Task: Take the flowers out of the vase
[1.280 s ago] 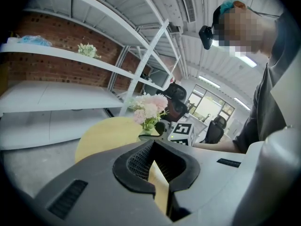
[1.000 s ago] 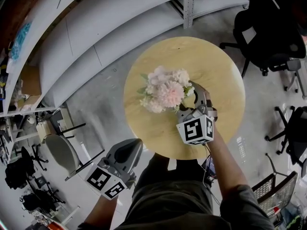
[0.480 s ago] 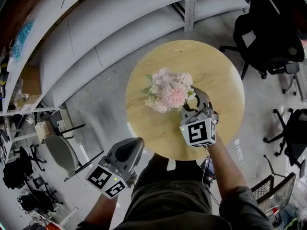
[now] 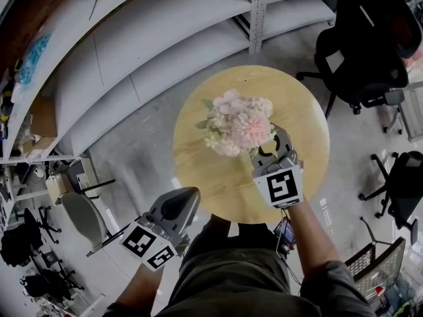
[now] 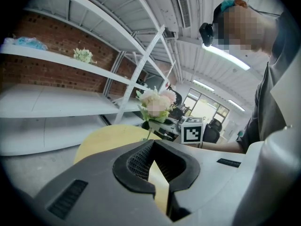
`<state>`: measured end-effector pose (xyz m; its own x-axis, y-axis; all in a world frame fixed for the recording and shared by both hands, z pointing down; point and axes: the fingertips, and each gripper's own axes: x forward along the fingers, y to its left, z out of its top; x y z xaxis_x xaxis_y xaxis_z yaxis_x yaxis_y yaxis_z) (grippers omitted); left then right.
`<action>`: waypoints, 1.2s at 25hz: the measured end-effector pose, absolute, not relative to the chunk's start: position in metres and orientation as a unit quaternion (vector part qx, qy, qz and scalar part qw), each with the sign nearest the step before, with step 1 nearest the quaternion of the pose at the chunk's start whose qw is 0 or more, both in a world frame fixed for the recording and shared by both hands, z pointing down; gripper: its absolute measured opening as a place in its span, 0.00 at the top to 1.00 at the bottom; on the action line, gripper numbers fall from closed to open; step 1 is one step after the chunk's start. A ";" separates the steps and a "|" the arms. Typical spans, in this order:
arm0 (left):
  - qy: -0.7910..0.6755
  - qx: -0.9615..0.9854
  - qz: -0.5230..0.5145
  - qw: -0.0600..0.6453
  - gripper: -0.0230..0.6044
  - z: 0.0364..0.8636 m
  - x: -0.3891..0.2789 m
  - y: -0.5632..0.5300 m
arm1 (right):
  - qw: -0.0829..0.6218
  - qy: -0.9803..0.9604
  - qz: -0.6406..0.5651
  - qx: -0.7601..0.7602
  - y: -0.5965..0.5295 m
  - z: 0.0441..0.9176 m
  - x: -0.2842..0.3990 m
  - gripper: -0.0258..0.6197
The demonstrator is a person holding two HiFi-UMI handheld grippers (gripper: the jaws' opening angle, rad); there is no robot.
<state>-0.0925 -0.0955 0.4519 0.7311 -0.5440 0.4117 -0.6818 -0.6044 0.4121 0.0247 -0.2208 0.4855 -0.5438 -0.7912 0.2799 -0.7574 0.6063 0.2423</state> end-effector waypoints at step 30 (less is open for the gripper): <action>-0.339 0.918 0.038 0.200 0.95 0.357 -0.099 -0.128 | 0.038 -0.887 -0.015 0.460 -0.195 0.267 0.025 0.85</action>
<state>-0.0988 -0.1277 0.3573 0.7667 -0.6080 0.2061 -0.6386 -0.6895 0.3417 0.0247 -0.1953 0.2667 -0.5747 -0.8166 0.0543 -0.8143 0.5772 0.0616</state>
